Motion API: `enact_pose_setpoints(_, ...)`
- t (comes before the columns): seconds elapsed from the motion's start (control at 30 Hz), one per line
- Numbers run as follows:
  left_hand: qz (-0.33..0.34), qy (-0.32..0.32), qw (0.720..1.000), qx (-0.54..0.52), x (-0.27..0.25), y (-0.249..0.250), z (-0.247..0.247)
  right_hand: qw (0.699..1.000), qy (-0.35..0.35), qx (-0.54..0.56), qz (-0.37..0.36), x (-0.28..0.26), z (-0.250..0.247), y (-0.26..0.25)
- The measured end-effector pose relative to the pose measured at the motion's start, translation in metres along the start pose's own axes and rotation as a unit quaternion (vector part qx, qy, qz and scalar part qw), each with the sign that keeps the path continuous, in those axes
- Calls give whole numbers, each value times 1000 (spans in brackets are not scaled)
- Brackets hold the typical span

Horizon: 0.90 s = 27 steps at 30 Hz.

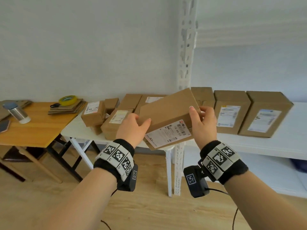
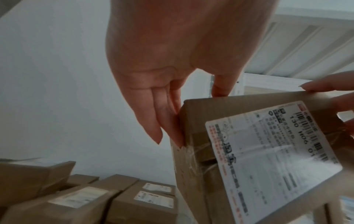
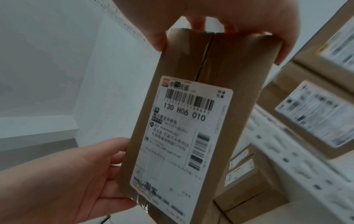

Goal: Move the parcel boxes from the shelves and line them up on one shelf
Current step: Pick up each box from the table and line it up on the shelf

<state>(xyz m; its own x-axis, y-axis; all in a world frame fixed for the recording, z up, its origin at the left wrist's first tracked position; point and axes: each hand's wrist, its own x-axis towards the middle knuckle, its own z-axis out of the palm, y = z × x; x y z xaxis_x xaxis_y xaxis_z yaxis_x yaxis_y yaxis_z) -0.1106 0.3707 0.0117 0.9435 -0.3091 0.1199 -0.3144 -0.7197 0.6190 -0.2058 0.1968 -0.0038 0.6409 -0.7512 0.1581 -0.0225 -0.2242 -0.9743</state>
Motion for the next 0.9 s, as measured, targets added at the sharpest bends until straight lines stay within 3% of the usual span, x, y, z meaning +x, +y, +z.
enact_pose_setpoints(0.33, 83, -93, 992, -33, -85, 139, 106, 997, 20, -44, 62, -9, -202, 29)
enact_pose_setpoints(0.47, 98, -153, 982, -59, -106, 184, 144, 995, 59, -32, 73, -13, -266, 37)
enact_pose_setpoints(0.73, 170, -282, 943, -53, -110, 257, 208, 984, 155, -63, 56, 9, -345, 56)
enact_pose_setpoints(0.9, 199, -327, 924, 6, -85, 294, 247, 960, 209, -182, 35, 43, -372, 65)
